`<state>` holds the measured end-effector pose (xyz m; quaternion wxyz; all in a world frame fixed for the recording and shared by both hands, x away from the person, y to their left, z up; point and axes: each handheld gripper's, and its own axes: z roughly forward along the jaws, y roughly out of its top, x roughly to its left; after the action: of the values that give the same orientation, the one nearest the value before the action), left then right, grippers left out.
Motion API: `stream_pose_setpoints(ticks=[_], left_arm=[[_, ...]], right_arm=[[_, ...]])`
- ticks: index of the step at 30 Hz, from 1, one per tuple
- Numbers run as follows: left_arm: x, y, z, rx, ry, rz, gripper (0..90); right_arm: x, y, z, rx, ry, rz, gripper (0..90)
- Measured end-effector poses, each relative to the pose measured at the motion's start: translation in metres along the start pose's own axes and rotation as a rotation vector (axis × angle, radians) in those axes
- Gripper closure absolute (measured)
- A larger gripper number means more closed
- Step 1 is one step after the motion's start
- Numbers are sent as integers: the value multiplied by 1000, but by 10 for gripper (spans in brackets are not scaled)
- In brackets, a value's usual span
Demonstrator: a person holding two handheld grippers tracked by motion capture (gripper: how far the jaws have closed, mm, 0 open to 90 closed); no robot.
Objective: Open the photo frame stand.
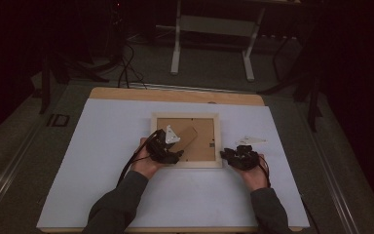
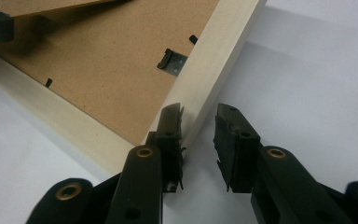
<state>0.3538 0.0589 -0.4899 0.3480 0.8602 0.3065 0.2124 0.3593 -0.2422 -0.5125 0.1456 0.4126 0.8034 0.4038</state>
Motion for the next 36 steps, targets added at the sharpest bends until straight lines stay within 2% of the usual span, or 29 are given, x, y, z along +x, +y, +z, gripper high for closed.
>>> stream_pose_setpoints(ticks=[22,36], left_arm=[[-15,-4,-9,-46,72,55,379],[-21,-5,-12,-64,95,69,379]], right_arm=[[5,3,2,0,20,12,676],[7,10,-1,6,15,3,662]])
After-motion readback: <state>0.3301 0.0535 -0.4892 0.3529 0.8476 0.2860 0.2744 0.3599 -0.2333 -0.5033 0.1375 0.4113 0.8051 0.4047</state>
